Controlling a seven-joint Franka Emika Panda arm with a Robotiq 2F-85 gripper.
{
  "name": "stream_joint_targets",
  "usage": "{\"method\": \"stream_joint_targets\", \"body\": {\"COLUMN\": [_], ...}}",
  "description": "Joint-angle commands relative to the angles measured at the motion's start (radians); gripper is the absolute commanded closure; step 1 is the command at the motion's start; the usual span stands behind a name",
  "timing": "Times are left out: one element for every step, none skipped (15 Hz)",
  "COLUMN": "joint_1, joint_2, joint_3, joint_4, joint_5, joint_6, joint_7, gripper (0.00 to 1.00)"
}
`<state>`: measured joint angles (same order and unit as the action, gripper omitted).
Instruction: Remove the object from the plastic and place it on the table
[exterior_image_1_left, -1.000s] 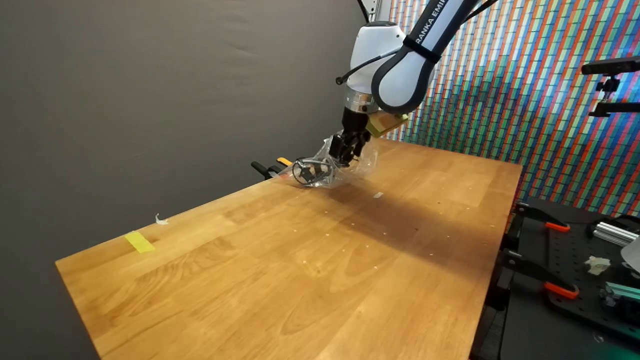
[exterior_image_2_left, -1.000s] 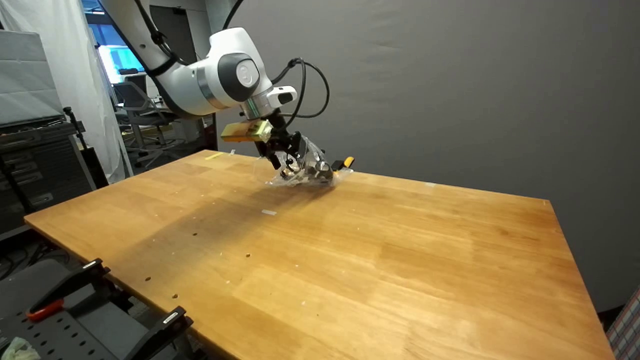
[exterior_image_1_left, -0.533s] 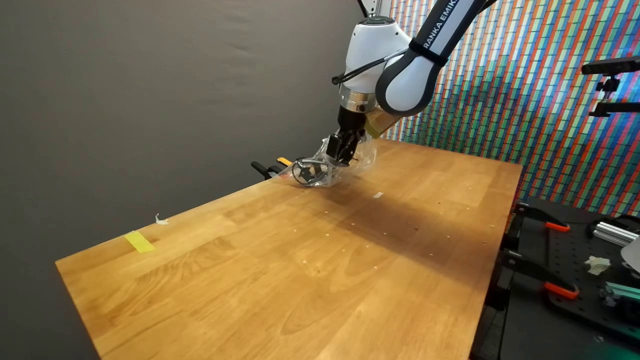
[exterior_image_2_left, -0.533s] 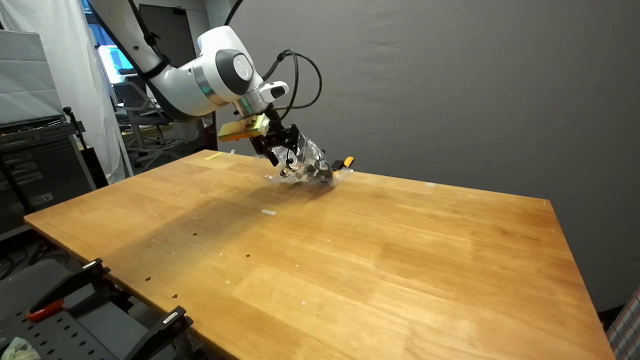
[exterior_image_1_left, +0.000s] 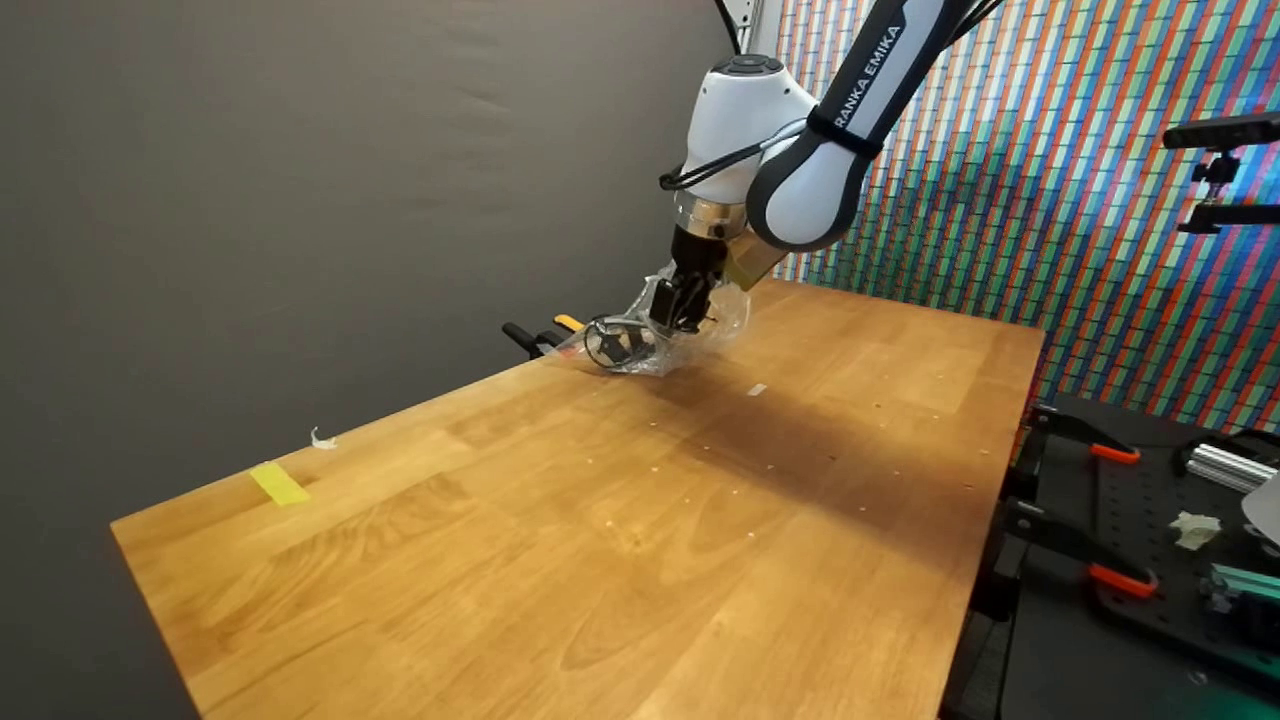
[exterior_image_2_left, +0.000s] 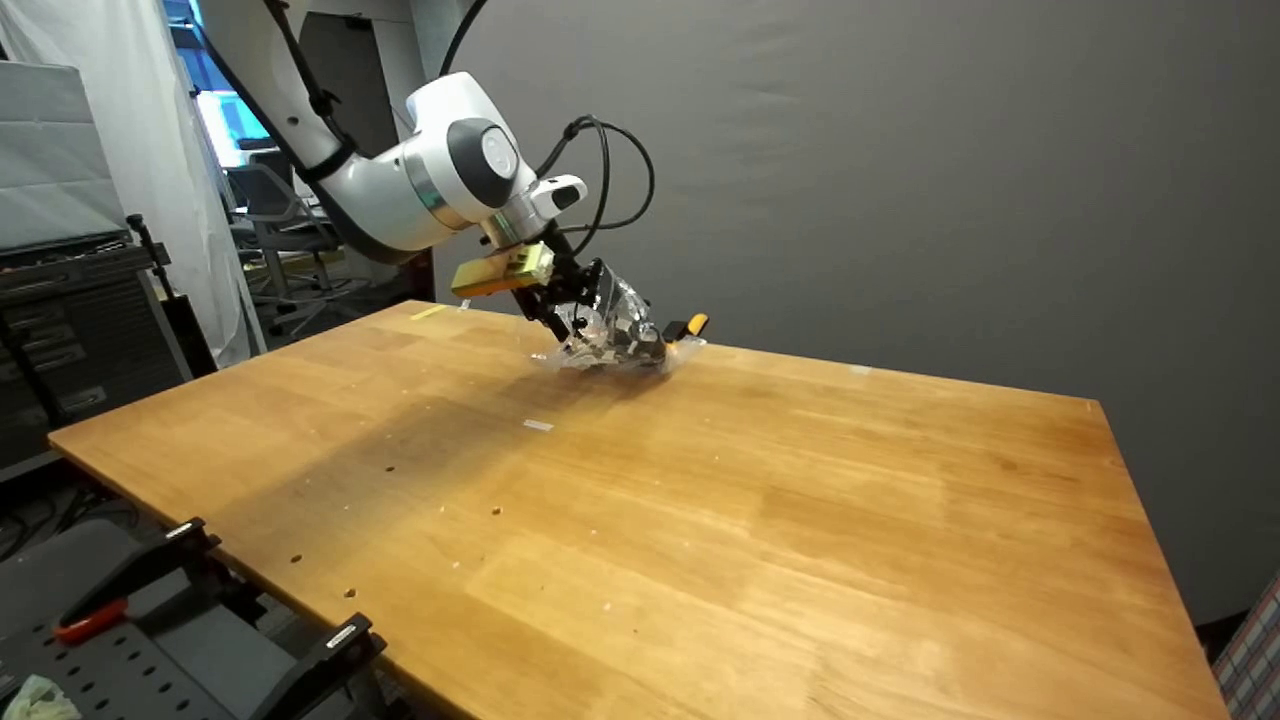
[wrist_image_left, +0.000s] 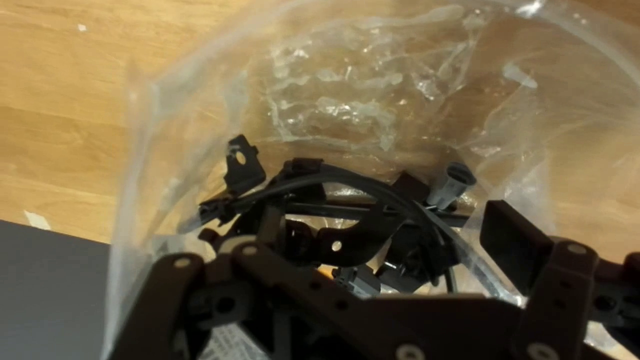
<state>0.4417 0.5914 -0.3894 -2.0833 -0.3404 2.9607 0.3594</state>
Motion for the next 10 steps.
{"method": "stream_joint_targets", "body": {"joint_1": [0.046, 0.056, 0.055, 0.061, 0.057, 0.054, 0.065, 0.065, 0.061, 0.060], "joint_2": [0.045, 0.046, 0.049, 0.049, 0.047, 0.044, 0.043, 0.039, 0.038, 0.038], "joint_3": [-0.068, -0.081, -0.085, -0.093, -0.094, -0.094, -0.100, -0.099, -0.094, -0.093], "joint_4": [0.043, 0.043, 0.045, 0.047, 0.046, 0.045, 0.042, 0.039, 0.038, 0.037], "joint_5": [-0.021, -0.020, -0.015, -0.014, -0.012, -0.010, -0.011, -0.009, -0.005, -0.005], "joint_6": [0.048, 0.049, 0.051, 0.049, 0.046, 0.041, 0.036, 0.028, 0.019, 0.014], "joint_7": [0.013, 0.010, 0.004, 0.001, -0.007, -0.012, -0.004, -0.006, -0.008, -0.007], "gripper": [0.27, 0.34, 0.42, 0.51, 0.58, 0.67, 0.73, 0.82, 0.88, 0.94]}}
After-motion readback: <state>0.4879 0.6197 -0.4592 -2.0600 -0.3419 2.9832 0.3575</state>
